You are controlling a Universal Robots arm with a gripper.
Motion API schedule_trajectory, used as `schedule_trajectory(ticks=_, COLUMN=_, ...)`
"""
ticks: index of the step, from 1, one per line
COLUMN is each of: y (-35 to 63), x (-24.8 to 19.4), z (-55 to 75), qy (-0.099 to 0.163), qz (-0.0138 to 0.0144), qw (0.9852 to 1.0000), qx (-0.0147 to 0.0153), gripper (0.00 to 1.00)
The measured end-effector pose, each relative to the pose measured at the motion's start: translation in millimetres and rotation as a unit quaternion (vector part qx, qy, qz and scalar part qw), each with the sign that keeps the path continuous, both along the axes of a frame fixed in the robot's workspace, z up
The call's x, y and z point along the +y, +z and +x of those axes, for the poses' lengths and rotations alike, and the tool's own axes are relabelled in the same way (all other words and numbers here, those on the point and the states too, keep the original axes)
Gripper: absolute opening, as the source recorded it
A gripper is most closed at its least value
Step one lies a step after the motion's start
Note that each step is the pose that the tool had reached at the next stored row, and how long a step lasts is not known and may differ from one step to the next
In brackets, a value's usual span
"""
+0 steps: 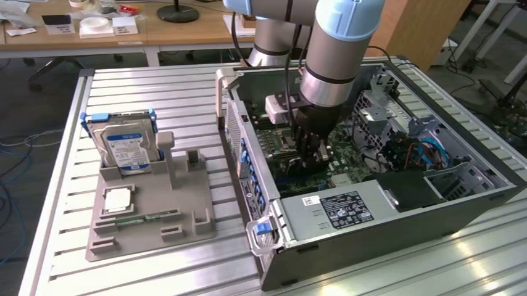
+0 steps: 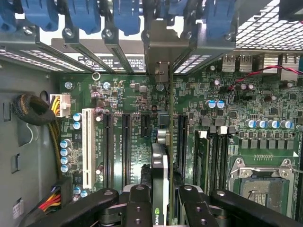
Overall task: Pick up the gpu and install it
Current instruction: 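Insert the gpu into the slot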
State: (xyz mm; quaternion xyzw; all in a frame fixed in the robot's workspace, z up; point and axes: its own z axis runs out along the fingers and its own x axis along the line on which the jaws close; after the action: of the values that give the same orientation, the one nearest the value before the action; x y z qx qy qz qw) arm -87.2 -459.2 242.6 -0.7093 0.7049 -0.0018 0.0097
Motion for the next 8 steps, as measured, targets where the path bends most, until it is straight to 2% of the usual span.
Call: schedule_trajectory(ticks=8, y=-1.5, x=0.0, z=-0.7, qy=0.0, qz=-0.0001, qw=1.0, qx=0.0001, gripper=0.27)
